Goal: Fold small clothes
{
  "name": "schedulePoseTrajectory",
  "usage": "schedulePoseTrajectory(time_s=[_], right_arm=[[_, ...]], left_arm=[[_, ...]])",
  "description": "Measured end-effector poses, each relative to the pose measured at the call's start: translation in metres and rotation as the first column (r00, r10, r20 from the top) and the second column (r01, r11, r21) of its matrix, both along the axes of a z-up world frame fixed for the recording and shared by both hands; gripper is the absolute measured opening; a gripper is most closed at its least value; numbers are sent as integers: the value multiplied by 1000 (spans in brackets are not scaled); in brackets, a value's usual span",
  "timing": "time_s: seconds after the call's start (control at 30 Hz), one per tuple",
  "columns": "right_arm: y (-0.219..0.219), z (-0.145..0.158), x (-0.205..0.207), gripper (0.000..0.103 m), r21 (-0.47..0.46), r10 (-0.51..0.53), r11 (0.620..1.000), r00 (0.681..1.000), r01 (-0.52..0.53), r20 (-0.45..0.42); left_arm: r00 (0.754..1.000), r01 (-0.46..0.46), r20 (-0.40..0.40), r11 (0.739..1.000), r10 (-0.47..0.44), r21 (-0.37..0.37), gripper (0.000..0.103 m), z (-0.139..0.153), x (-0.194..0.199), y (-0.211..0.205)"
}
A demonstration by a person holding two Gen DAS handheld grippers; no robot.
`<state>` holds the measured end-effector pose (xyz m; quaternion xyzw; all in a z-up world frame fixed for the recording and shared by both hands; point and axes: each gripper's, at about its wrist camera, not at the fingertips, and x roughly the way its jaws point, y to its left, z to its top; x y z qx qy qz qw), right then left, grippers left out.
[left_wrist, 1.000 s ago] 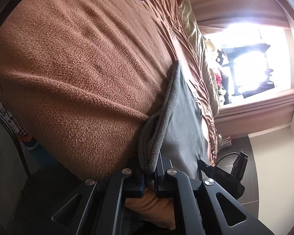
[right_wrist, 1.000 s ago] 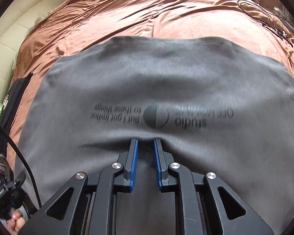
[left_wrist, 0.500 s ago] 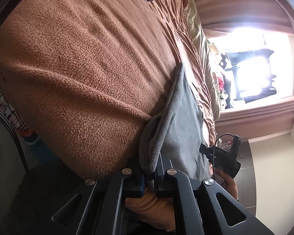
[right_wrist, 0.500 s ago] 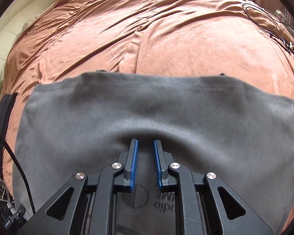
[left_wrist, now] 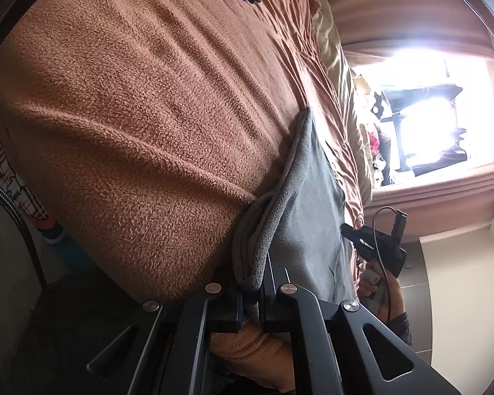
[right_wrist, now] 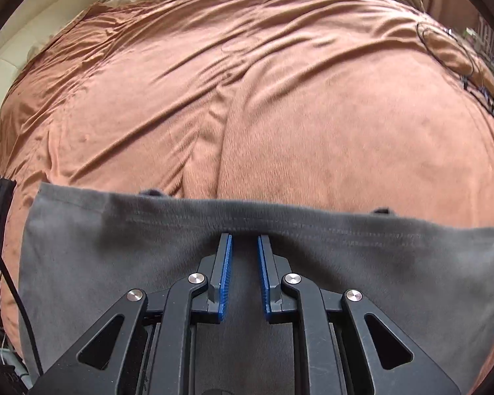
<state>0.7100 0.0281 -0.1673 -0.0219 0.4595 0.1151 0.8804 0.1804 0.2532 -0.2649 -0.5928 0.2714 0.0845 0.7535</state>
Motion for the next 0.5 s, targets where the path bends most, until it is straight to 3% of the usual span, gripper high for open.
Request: schedulePoseTrajectory(time_s=[0.27, 0.5], right_arm=[[-9, 9, -51, 12, 51, 46, 998, 998, -44, -37], [-9, -7, -120, 12, 92, 136, 987, 987, -129, -80]], left_arm=[[999, 11, 35, 1000, -11, -8, 6, 6, 3, 3], [989, 52, 142, 999, -50, -7, 6, 28, 8, 9]])
